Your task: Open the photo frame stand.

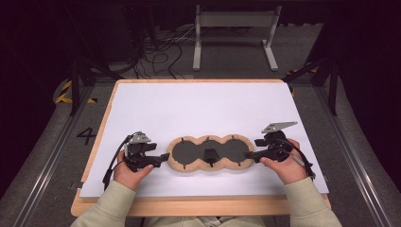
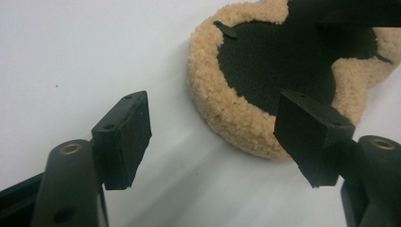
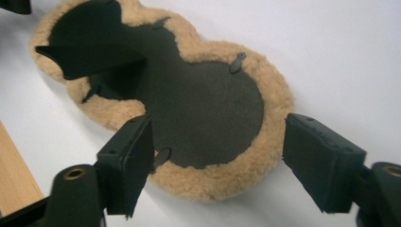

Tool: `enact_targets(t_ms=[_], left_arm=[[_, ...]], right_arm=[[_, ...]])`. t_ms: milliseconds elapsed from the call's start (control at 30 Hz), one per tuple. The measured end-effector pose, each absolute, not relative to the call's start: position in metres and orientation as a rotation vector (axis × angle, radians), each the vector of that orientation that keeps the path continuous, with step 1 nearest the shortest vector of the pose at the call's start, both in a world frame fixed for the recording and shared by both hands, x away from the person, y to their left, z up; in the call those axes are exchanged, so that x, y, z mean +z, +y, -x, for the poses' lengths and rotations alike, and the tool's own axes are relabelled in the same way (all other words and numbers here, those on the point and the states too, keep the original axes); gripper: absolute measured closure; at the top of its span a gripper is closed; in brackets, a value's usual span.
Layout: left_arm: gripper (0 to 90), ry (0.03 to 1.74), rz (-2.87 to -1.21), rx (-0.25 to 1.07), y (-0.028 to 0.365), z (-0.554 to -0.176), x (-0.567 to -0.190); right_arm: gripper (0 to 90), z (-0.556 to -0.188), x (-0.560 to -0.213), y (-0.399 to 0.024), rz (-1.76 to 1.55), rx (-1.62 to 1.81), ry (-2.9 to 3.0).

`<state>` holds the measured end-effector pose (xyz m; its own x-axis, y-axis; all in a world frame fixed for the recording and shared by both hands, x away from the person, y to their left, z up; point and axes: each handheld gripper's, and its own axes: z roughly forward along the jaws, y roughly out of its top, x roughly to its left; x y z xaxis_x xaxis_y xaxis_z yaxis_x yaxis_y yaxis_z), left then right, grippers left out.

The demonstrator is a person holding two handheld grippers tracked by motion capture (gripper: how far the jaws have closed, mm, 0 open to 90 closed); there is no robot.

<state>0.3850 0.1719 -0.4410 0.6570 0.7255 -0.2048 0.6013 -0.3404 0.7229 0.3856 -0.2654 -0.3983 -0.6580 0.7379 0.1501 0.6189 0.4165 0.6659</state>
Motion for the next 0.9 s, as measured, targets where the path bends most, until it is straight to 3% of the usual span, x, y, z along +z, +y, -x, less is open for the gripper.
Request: enact_targets(t_ms=[467,900], left_arm=[[21.5,1.097,-2.071,0.059,0.165,-0.386,-0.447],[19.3,1.098,-2.08,-0.064,0.153,-0.391,-0.455]], right_arm=[[14.3,-0.398,-0.422,-0.262,-1.353,0.987,2.544],[11.1,-0.402,-0.432,-0.257,-1.407,0.938,2.585]])
